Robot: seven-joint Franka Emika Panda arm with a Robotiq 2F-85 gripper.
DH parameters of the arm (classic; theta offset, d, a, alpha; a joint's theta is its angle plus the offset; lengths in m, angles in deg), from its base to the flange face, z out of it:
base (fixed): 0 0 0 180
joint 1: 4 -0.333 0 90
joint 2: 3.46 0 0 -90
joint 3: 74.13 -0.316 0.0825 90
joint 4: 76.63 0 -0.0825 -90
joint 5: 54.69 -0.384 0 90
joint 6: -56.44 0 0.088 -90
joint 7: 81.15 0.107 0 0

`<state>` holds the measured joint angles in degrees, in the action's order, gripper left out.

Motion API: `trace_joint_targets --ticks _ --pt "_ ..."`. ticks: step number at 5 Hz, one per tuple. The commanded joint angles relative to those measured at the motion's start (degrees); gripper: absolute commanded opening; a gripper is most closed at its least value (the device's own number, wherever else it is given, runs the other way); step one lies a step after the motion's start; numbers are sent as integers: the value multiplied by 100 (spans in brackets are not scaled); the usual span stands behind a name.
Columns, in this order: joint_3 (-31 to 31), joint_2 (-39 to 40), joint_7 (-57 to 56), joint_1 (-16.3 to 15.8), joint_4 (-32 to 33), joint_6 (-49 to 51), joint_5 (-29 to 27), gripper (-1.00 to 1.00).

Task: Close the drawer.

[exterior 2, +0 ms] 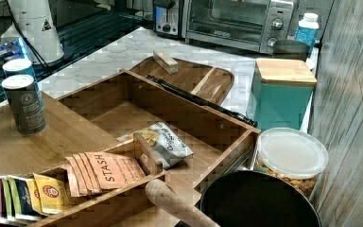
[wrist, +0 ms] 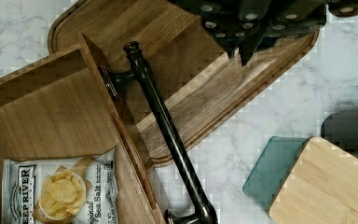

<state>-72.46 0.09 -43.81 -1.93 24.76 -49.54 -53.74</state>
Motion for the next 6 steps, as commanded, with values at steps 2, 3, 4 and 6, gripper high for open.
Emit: trace_joint_targets --ticks 2,3,4,6 --pt "-17 134 -240 -15 139 -386 217 -100" --pt "-62 354 -685 -22 129 -672 268 -100" --pt "-133 583 -1002 -108 199 -1074 550 -100" --pt "-192 1186 -1429 -81 -213 -1096 631 -100"
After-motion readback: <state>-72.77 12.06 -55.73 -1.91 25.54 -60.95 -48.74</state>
